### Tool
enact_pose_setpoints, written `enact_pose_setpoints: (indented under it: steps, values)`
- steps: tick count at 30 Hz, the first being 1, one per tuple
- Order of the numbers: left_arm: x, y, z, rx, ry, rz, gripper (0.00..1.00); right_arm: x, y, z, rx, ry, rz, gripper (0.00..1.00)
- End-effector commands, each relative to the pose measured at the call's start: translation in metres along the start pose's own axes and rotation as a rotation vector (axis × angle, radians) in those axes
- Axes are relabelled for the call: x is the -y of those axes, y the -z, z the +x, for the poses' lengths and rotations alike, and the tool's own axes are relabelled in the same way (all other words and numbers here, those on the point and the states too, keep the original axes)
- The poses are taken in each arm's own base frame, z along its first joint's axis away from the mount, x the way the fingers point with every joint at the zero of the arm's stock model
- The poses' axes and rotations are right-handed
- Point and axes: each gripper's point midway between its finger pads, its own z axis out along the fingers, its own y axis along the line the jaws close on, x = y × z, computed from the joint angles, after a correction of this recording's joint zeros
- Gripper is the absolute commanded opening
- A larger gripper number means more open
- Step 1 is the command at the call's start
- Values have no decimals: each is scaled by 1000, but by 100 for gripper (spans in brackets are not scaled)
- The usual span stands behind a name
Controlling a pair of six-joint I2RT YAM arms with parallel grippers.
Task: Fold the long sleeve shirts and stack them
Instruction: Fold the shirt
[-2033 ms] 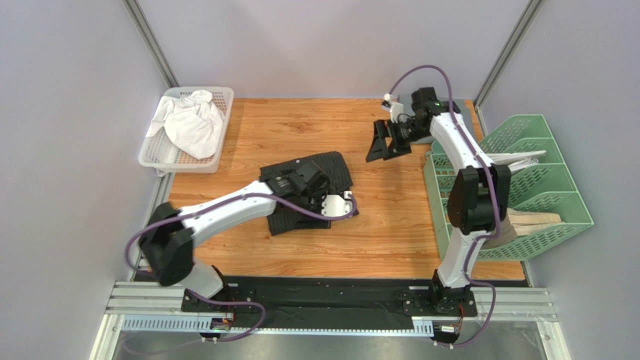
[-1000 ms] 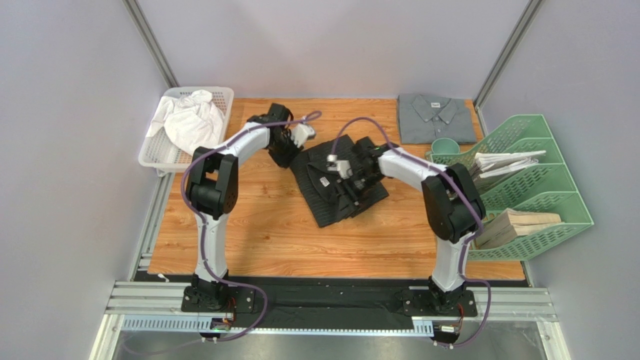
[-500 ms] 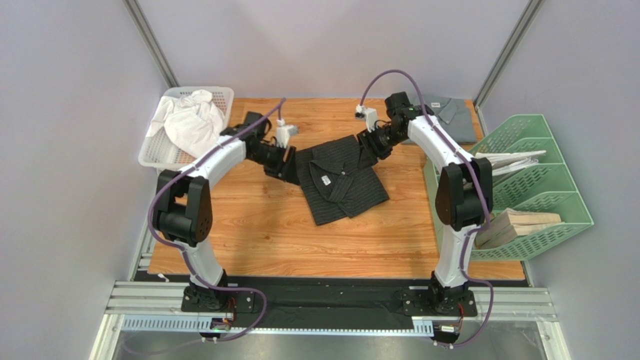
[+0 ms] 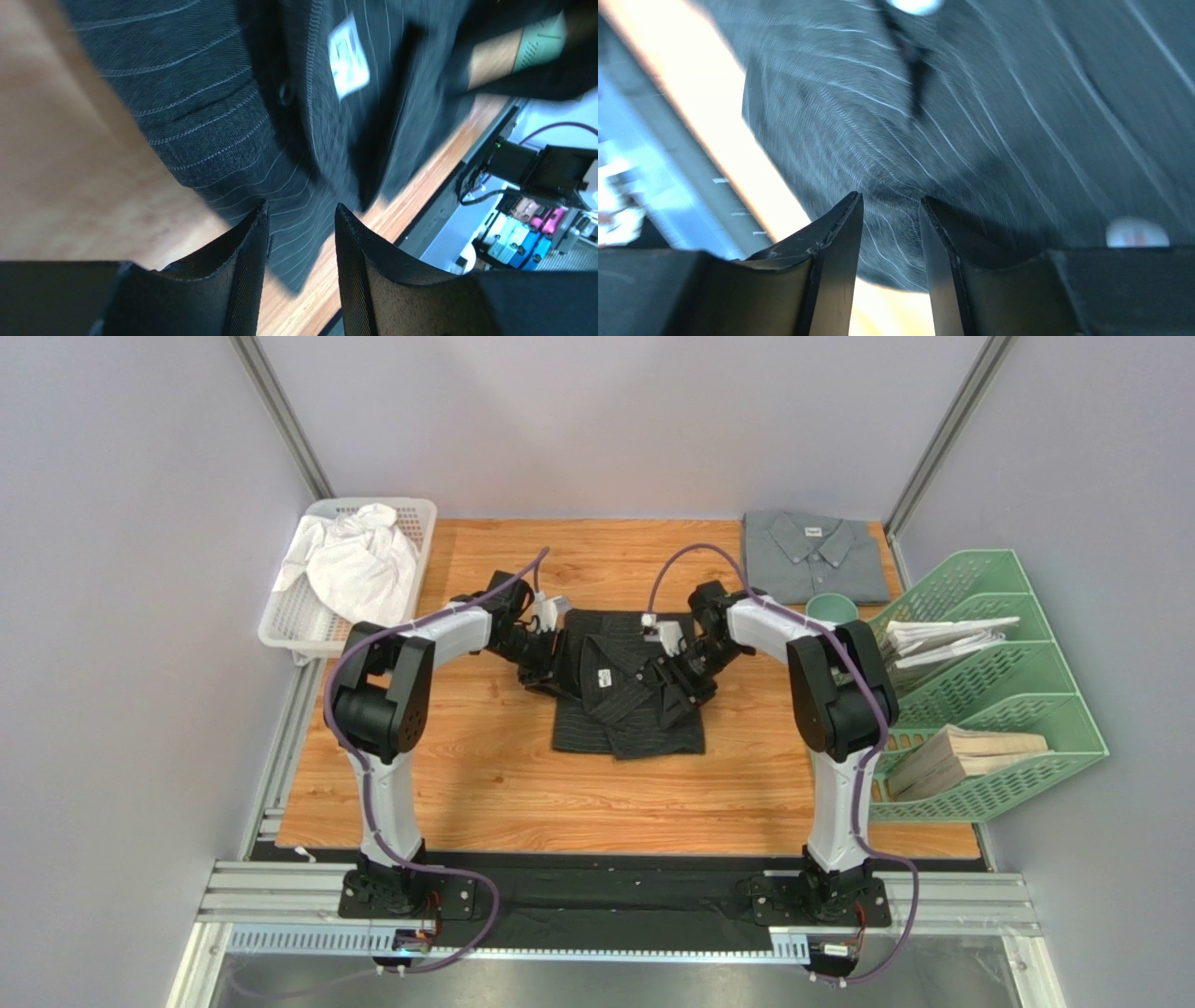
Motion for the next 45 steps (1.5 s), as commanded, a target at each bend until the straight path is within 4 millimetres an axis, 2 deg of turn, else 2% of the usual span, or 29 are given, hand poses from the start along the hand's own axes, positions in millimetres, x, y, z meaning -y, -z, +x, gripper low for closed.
enact_pose_setpoints:
  steps: [1,2,3,4,5,6,7,8,9,11,12,13,14,15,16,17,21,25,28,29,30,32,33,34,36,37,39,41,45]
  values:
    - [-13,7,-40,58,-47,-30,45,-85,-29,3,-16,-11,-194,46]
    - [-30,13,-48,75,-41,-80,45,-117,-27,-4,-1,-19,-291,47]
    - [-34,22,-70,117,-80,-107,45,-154,-21,-15,14,59,-346,49]
    - [-49,23,-75,108,-95,-143,45,-171,-13,-24,36,95,-379,51]
    - [-65,35,-87,129,-101,-196,46,-185,-5,-31,60,115,-416,54]
    - [-63,51,-113,176,-154,-218,48,-185,7,-41,103,115,-410,55]
    - [-69,57,-115,162,-159,-239,48,-184,23,-56,154,136,-401,57]
    - [-74,71,-122,180,-202,-256,49,-173,30,-62,178,135,-367,57]
    - [-67,83,-129,201,-230,-244,50,-149,44,-68,212,120,-315,57]
    - [-43,102,-122,212,-279,-194,50,-107,54,-77,226,110,-176,58]
    - [-39,98,-103,181,-264,-160,50,-82,63,-75,226,79,-118,58]
    - [-18,110,-96,202,-283,-131,50,-63,65,-77,224,99,-69,58]
    - [-5,108,-83,190,-281,-81,50,-39,67,-82,219,97,8,57]
    - [-4,100,-59,147,-236,-55,49,-18,73,-83,230,80,50,57]
    - [8,103,-49,147,-247,-46,48,-4,74,-84,227,84,84,57]
    - [18,95,-35,114,-246,-21,47,17,70,-85,205,66,132,57]
    - [25,75,13,-12,-199,32,40,51,61,-79,154,49,185,55]
    - [11,59,27,-82,-180,15,37,61,38,-53,77,4,164,50]
    - [-13,48,22,-120,-166,-41,35,52,23,-22,15,-40,117,49]
    - [-15,46,12,-106,-182,-51,35,46,23,-17,16,-48,105,49]
    - [-25,40,8,-119,-173,-63,35,35,19,2,-9,-75,80,48]
    - [-34,42,-17,-88,-203,-100,34,12,15,16,-14,-90,32,48]
    - [-44,36,-18,-110,-189,-109,34,-3,16,32,-26,-101,13,48]
    - [-46,41,-36,-84,-227,-132,33,-21,11,40,-36,-97,-27,48]
    - [-54,39,-42,-100,-249,-144,33,-45,9,54,-53,-108,-71,48]
    - [-56,43,-52,-85,-278,-169,33,-67,7,66,-69,-98,-114,49]
    - [-52,51,-58,-71,-338,-153,34,-90,12,74,-72,-104,-176,53]
    - [-40,65,-59,-45,-400,-120,37,-97,24,75,-65,-107,-174,55]
    - [-3,91,-38,-12,-525,49,47,-74,60,52,35,-76,-63,59]
